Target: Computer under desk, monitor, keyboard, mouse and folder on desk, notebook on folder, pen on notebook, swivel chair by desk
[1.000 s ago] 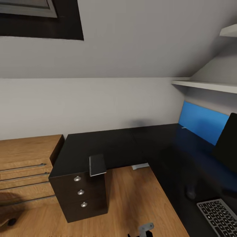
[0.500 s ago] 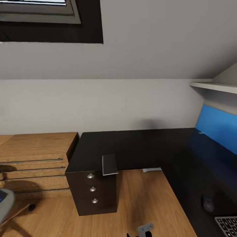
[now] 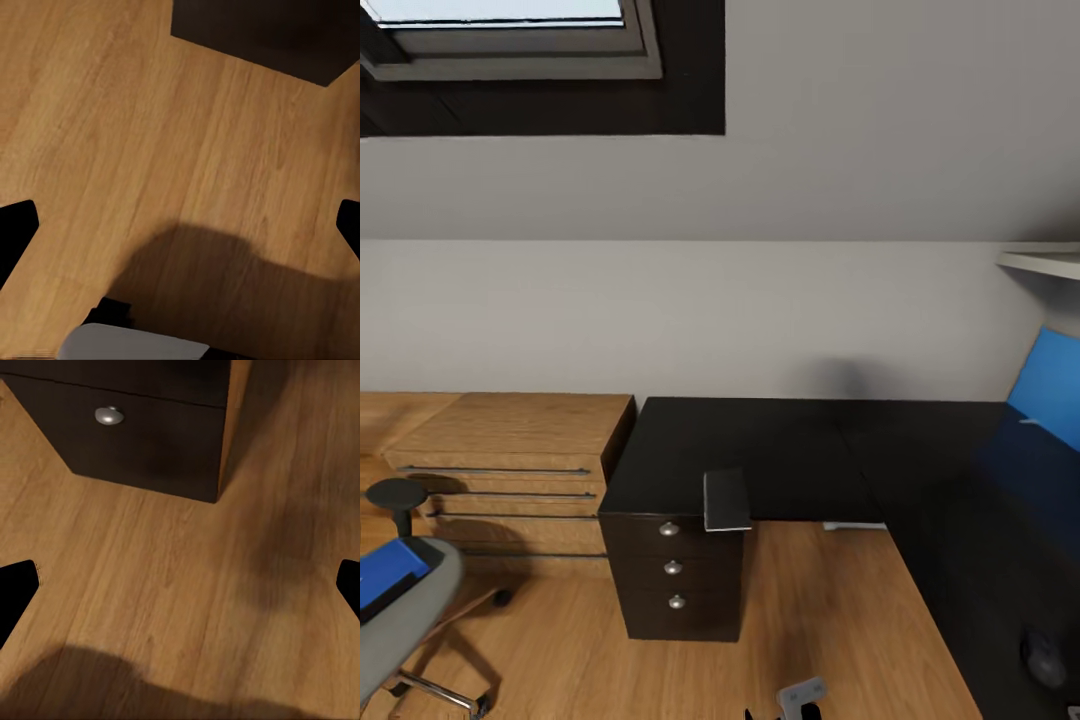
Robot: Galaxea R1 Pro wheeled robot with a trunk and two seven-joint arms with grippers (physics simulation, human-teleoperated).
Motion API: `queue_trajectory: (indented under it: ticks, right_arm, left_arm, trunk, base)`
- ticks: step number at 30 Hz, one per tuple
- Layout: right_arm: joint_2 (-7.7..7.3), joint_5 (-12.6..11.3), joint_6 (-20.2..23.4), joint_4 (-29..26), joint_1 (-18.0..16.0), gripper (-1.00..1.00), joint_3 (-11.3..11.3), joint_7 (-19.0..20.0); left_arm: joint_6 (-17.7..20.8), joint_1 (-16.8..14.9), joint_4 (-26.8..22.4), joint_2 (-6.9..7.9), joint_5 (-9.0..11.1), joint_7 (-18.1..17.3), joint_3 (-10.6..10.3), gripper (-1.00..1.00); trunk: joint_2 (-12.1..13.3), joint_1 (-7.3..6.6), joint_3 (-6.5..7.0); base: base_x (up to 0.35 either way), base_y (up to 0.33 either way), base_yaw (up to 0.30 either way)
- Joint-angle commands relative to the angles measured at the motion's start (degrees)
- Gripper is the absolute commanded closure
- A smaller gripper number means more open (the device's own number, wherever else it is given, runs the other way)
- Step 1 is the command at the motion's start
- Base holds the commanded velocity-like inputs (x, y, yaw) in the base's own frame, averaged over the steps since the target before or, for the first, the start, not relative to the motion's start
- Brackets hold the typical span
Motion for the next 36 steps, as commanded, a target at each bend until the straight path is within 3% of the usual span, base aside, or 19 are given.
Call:
queue_trajectory:
  ticks: [1,36]
  right_arm:
    - [-0.01,-0.16,-0.21,0.05,-0.04,-1.0,0.34,-0.17]
    - [-0.03,0.09,-0.33,0.05,-0.04,-1.0,0.49,-0.17]
  left_arm:
    - [-0.24,-0.06,0.04,0.03,0.24,0.45,-0.49,-1.0]
    - [-0.24,-0.06,0.07,-0.06,0.24,0.38,-0.58,-1.0]
  trunk:
    - [0.37,-0.22,0.06]
    - [14.41,-7.91,4.68]
  base:
    - [0.0,0.0,0.237]
    - [0.0,0.0,0.255]
